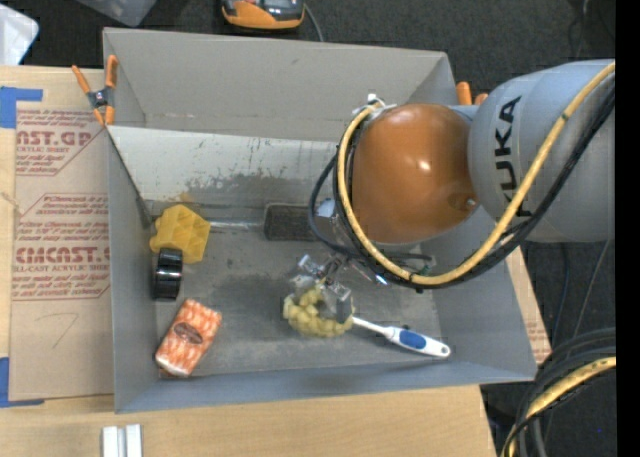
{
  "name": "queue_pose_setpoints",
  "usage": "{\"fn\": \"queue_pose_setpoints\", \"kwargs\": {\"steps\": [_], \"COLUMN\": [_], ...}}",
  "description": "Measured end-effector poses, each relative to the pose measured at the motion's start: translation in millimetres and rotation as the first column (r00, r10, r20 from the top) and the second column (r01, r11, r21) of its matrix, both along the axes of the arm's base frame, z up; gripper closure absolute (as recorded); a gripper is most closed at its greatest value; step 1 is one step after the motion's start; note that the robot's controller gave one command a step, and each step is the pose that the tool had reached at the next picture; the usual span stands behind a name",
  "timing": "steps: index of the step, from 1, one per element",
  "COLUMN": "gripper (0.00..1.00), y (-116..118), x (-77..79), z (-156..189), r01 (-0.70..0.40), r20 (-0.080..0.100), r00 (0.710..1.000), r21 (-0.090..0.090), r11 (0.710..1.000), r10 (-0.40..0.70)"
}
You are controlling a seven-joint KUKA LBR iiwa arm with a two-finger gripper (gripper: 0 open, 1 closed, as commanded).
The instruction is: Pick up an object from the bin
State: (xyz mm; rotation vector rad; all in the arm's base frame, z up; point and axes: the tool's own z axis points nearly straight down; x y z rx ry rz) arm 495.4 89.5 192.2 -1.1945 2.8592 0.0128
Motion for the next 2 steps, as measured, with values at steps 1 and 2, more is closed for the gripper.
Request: {"fn": "queue_pose_setpoints", "kwargs": {"steps": [1, 2], "gripper": [1.0, 1.0], "y": [-5, -2], "x": [24.6, 18.7], "z": [9, 45], "r01": [0.002, -0.003], "r20": [-0.01, -0.016], "r00": [1.0, 1.0], "r21": [-0.001, -0.001], "r11": [1.0, 1.0], "r10": [-0.002, 0.003]}}
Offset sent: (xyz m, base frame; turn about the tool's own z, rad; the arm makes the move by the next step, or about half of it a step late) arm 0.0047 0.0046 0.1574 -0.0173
